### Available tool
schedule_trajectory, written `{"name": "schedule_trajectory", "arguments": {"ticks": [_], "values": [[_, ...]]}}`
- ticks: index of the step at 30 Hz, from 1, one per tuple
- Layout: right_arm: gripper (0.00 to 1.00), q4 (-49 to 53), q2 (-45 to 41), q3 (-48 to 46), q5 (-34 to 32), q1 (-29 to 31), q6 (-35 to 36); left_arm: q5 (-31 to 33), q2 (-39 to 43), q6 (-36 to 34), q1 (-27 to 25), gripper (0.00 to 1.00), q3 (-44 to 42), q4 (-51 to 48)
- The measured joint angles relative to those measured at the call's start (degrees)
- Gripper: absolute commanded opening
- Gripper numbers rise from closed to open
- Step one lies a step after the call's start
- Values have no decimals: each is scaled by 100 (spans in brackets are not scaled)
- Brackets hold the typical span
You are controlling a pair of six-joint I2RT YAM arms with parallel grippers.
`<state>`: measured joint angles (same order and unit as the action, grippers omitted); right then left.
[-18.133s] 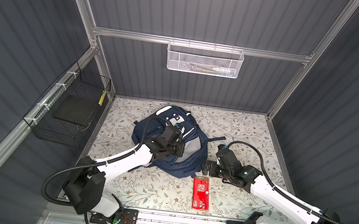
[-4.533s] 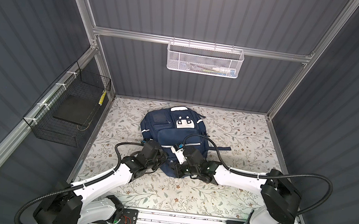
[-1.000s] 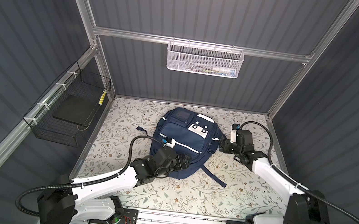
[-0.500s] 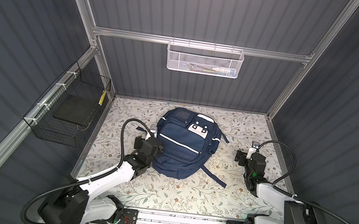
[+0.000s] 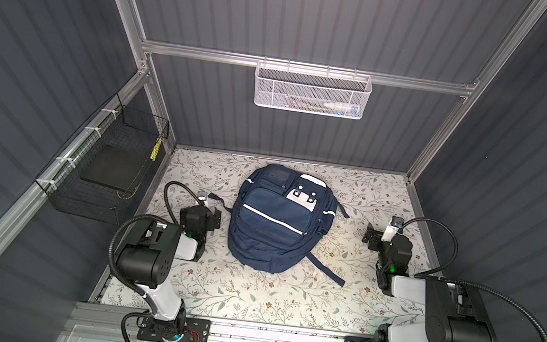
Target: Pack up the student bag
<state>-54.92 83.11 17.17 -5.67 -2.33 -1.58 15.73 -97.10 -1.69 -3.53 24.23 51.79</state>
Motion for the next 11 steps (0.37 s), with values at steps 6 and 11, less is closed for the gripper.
{"name": "schedule_trajectory", "arguments": {"ticks": [6,11], "values": [[99,9,0,22,79,-15,-118,-713,-94,44,160,100,205,-52],[99,11,0,42,109,-15,-144,-922,-94,44,149,100,229,-48]]}}
